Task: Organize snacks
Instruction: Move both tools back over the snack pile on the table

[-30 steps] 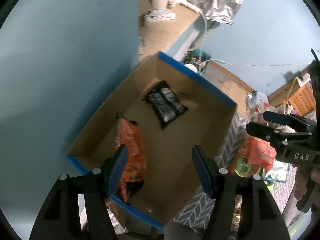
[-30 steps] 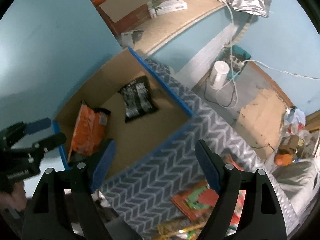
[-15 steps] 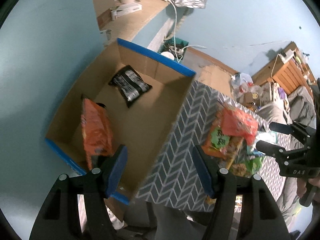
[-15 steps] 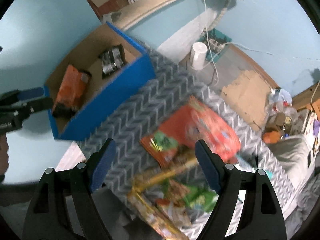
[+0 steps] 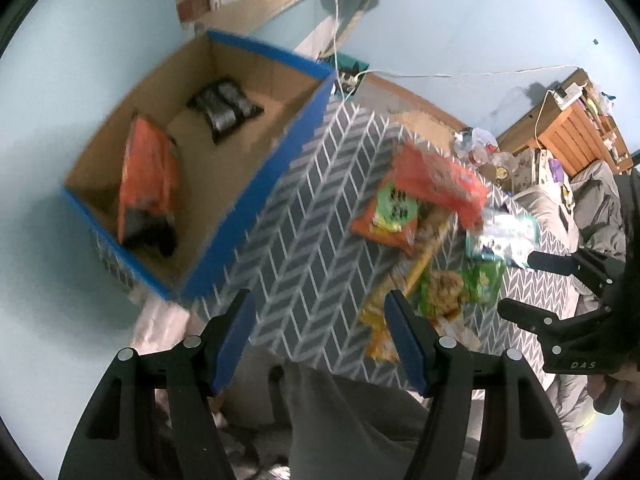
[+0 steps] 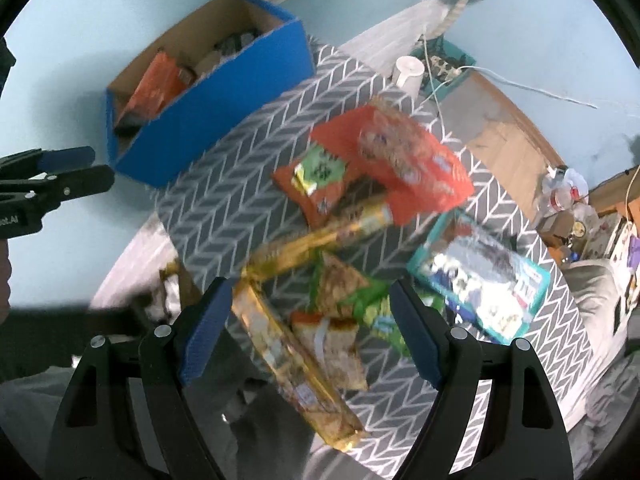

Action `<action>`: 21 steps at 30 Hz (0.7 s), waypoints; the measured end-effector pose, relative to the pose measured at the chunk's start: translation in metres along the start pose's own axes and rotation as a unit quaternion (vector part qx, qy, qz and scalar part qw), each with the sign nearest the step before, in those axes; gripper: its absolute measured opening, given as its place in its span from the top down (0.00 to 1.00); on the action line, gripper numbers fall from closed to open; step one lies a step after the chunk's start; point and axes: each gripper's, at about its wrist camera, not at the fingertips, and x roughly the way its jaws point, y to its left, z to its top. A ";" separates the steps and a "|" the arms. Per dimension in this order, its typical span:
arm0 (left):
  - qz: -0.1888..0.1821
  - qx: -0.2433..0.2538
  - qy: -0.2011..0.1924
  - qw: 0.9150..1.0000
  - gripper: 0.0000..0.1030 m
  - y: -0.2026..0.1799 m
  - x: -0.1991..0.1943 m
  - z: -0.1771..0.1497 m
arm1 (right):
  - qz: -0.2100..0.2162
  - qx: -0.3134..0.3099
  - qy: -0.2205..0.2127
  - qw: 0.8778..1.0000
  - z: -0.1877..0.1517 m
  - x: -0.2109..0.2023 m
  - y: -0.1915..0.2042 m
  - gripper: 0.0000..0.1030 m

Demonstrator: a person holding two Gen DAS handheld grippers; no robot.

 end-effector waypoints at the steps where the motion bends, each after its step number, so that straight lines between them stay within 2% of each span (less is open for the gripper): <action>1: -0.002 -0.009 0.004 1.000 0.34 -0.001 0.004 -0.010 | -0.001 -0.006 0.005 1.000 -0.007 0.002 0.001 0.21; 12: 0.002 -0.056 0.042 0.998 0.34 -0.012 0.045 -0.103 | -0.017 -0.100 0.060 0.993 -0.065 0.050 0.023 0.21; 16: 0.006 -0.073 0.054 0.996 0.34 -0.016 0.062 -0.125 | -0.014 -0.109 0.074 0.991 -0.077 0.064 0.023 0.21; 21: 0.002 -0.095 0.062 0.994 0.34 -0.016 0.075 -0.138 | -0.010 -0.129 0.086 0.988 -0.088 0.078 0.027 0.21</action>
